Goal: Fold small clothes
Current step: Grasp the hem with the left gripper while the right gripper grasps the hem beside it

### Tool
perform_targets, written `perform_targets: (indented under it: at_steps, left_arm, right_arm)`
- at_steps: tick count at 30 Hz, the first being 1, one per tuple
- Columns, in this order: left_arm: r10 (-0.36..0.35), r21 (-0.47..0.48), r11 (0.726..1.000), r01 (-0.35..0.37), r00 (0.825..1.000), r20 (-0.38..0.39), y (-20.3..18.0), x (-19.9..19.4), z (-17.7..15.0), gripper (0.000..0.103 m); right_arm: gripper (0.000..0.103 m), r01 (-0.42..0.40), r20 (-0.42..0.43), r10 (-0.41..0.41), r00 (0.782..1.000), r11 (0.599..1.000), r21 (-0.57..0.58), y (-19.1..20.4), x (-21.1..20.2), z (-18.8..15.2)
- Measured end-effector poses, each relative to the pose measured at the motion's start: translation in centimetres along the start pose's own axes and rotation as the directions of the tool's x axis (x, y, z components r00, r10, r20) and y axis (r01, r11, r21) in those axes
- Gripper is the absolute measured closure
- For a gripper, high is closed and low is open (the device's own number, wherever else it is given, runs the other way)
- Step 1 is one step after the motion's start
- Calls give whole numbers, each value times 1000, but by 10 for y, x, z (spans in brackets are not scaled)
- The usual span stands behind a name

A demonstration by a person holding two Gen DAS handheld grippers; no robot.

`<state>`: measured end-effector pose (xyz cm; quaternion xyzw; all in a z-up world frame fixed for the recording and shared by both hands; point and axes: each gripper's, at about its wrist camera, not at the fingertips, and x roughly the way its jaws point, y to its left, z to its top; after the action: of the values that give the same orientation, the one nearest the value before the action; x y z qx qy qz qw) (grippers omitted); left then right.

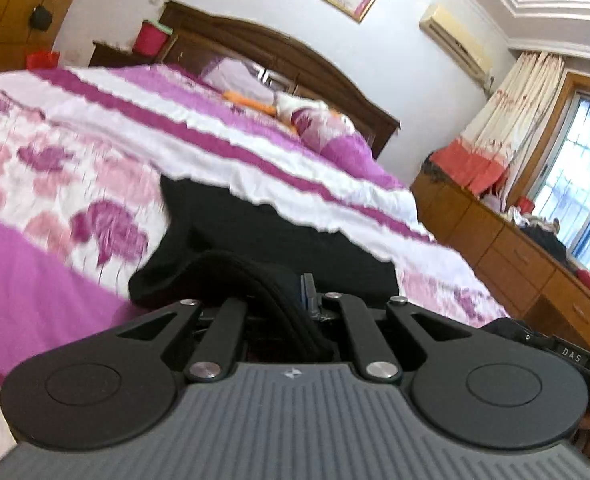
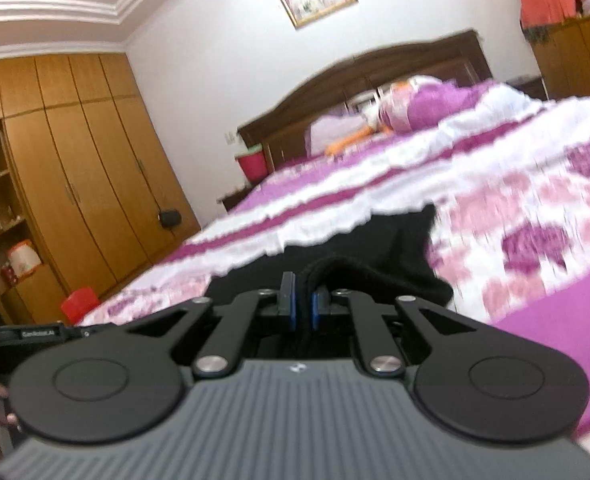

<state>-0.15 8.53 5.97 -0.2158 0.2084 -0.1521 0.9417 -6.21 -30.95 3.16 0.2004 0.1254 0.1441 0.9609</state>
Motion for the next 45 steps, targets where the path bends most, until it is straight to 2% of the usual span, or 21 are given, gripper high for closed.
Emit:
perform_targets:
  at_steps: [7,16,21,27,35,45]
  left_arm:
    - [41,8,999,-42,994,104,-17,21,38,96]
    - [148,-75,988,-137,977,154,-27,74,78,96]
    - [187,-101,980,-173,970,156,-24,113,95,96]
    - [238,-86,970,-228,962,132,-12,161,101,96]
    - [302,-65,953,-297,948,101,14,231,106,96]
    - [384,-38,922,-385,923,-33,66,322,80,96]
  right_arm:
    - [93,33,99,-34,994,999,11,5,31,32]
    - [93,92,206,-101,973,994,50,-1,74,60]
    - [93,144,235,-148,961,989,34,-6,104,66]
    - [93,180,221,-184,958,983,42,-23,146,70]
    - [93,244,187,-238,953,970,-9,-42,204,68]
    - [93,345,70,-341,938,936,-69,-69,275,36]
